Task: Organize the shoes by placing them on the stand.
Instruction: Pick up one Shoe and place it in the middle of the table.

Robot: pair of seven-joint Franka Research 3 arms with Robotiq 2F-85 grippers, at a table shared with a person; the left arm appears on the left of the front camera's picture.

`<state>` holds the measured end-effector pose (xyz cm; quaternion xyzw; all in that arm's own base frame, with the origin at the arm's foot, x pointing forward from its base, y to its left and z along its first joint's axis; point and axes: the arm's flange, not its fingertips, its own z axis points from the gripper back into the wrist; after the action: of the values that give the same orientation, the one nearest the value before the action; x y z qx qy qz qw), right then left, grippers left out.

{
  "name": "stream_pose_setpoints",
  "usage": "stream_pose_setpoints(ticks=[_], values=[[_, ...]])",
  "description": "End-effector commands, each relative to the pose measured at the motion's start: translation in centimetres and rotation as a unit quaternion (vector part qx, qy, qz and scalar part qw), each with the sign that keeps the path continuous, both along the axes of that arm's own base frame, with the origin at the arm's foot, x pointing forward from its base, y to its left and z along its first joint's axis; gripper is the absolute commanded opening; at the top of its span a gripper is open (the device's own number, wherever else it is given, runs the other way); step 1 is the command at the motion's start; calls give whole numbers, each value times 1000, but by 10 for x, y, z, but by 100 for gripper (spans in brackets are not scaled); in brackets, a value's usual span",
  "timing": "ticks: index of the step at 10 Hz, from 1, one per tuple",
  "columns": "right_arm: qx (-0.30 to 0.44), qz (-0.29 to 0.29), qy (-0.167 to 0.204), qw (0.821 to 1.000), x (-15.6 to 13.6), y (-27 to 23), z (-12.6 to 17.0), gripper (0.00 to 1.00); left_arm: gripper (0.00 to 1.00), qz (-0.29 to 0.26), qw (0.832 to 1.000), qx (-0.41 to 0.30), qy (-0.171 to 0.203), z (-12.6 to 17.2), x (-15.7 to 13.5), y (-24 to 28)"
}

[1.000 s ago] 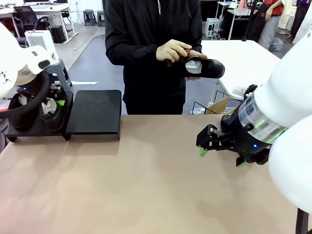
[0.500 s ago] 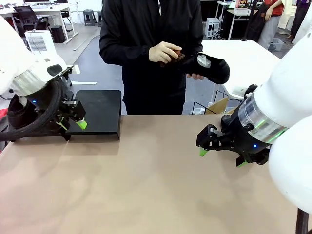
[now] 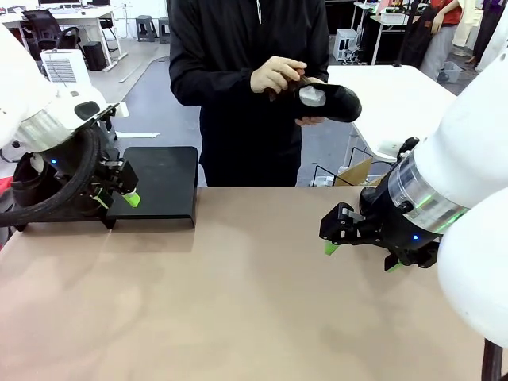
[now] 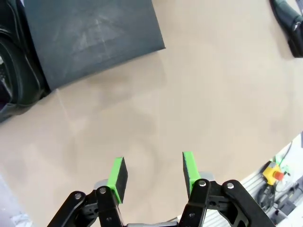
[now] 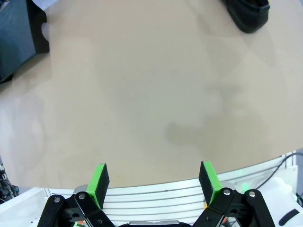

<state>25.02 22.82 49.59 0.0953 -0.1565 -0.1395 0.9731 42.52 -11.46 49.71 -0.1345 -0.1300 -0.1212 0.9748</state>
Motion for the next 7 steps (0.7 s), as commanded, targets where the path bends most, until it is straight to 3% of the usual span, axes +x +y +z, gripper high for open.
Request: stream_pose_setpoints(ticks=[1, 2, 3, 5, 6, 7], values=[[13, 13, 0, 1000, 4, 0, -1, 100, 62, -12, 999, -43, 18, 0, -8, -7], [13, 13, 0, 1000, 4, 0, -1, 100, 62, -4, 995, -91, 47, 2, -20, -14], [13, 13, 0, 1000, 4, 0, -1, 100, 62, 24, 984, -141, 109, 3, -36, -23], [13, 13, 0, 1000, 4, 0, -1, 100, 62, 4, 984, -127, 122, 0, -46, -35], [0, 0, 0, 1000, 0, 0, 0, 100, 62, -11, 987, -119, 106, 1, -42, -29], [-43, 37, -3, 998, 8, -3, -6, 100, 62, -5, 985, -129, 119, 0, -42, -39]])
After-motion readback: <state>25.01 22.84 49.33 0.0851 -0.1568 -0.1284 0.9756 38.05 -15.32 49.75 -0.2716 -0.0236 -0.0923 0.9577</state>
